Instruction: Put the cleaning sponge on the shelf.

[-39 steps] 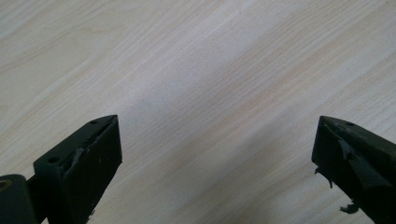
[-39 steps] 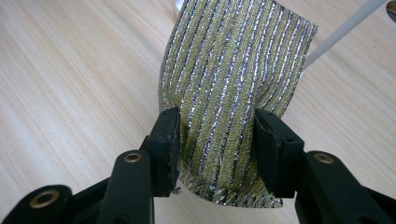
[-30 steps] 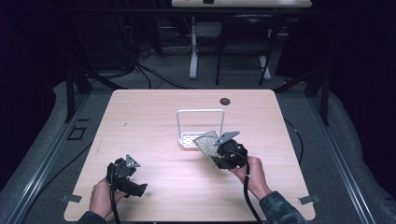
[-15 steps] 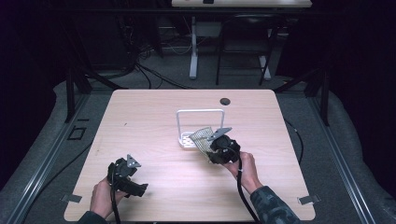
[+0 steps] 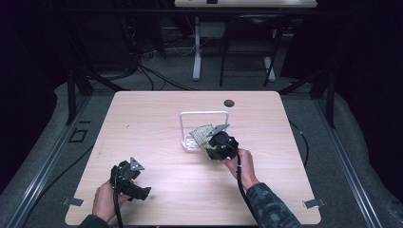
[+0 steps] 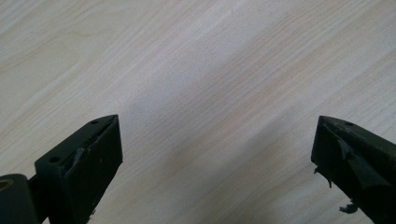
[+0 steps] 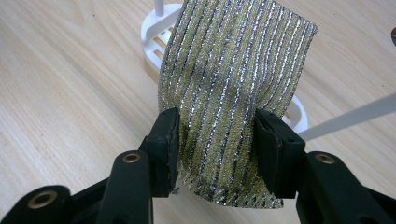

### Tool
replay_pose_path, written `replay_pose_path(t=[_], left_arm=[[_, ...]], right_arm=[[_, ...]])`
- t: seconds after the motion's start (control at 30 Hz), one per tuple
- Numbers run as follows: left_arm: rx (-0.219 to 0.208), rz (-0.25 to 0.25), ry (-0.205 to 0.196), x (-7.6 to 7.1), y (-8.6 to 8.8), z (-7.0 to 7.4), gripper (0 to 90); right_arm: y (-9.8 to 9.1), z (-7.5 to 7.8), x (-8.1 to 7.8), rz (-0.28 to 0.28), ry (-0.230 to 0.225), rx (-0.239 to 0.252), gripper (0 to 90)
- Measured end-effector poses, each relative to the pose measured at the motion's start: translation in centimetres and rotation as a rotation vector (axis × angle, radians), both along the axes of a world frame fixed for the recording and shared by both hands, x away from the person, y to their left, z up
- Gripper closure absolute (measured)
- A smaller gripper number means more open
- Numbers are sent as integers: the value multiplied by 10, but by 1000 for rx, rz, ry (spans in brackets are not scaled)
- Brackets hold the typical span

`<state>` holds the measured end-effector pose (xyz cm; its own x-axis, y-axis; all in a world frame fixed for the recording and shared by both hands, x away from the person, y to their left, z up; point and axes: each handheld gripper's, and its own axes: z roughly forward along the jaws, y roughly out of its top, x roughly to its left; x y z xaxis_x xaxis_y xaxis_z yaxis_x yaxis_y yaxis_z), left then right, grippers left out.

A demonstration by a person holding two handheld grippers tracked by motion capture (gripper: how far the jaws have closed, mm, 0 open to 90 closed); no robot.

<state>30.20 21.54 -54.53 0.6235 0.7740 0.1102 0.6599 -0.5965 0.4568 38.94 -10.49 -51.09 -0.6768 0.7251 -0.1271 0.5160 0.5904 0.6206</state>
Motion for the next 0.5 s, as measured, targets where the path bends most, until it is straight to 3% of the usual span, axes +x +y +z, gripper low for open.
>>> replay_pose_path(t=[0.5], left_arm=[[3, 1, 3, 0, 0, -1, 17]], right_arm=[[17, -14, 16, -25, 4, -38, 521]])
